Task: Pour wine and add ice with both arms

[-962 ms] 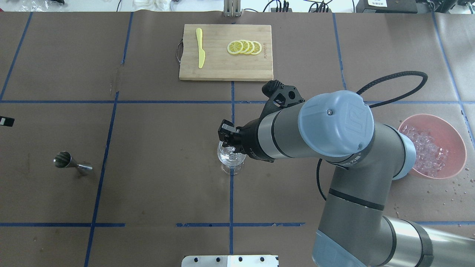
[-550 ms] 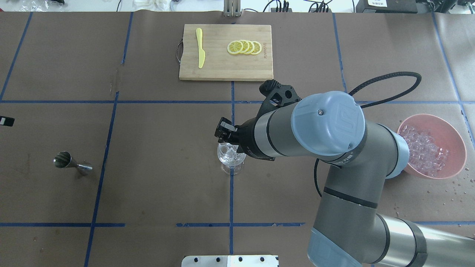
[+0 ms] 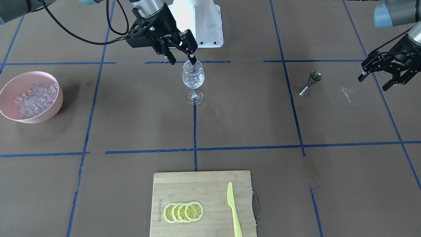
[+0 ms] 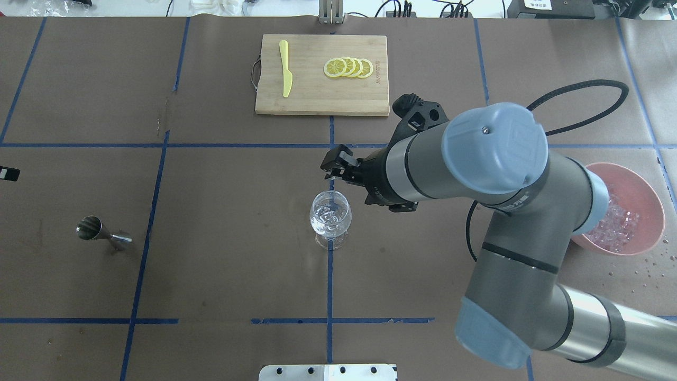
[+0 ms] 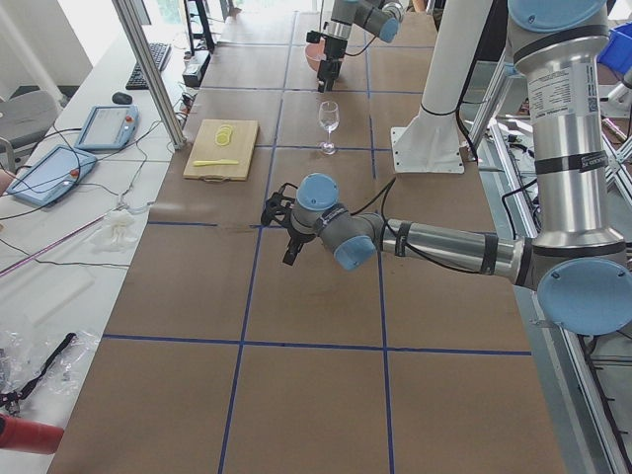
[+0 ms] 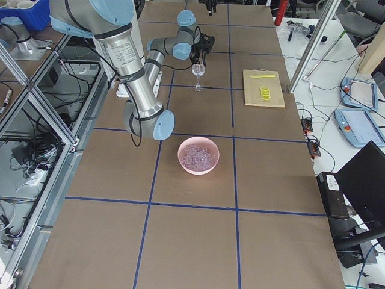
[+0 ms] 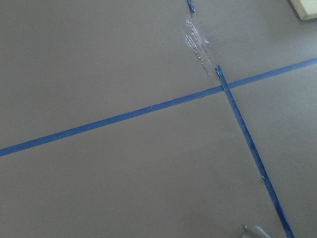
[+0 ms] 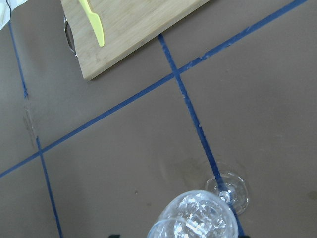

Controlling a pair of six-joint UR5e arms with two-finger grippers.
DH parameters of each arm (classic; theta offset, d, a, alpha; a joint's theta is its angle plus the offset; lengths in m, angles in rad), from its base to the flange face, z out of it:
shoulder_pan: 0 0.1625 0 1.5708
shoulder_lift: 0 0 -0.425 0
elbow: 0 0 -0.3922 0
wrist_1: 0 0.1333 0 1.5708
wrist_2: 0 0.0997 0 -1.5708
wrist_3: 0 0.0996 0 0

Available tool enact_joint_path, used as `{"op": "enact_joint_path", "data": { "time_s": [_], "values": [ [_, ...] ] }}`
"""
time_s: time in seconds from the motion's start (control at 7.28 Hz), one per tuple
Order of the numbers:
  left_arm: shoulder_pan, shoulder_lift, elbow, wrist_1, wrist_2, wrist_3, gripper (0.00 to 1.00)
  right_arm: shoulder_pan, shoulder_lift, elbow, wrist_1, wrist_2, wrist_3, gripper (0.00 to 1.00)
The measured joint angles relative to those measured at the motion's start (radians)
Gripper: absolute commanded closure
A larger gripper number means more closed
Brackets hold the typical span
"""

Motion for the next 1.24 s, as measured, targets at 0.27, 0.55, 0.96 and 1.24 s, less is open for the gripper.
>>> {"op": "enact_joint_path", "data": {
  "time_s": [0.27, 0.55, 0.96, 1.24],
  "values": [
    [-0.005, -0.002, 0.004, 0.001, 0.01, 0.011, 0.0, 0.18, -0.155, 0.031, 0.004, 0.194, -0.159, 0.0],
    [-0.01, 0.006, 0.015, 0.002, 0.067, 0.063, 0.0, 0.382, -0.334, 0.043, 0.006, 0.369, -0.466, 0.0],
    [-0.079, 0.011, 0.069, 0.021, 0.096, 0.297, 0.0, 0.636, -0.551, -0.014, -0.005, 0.471, -0.995, 0.0],
    [-0.171, -0.004, 0.071, 0.174, 0.093, 0.438, 0.0, 0.769, -0.612, -0.091, -0.046, 0.477, -1.309, 0.0]
  ]
}}
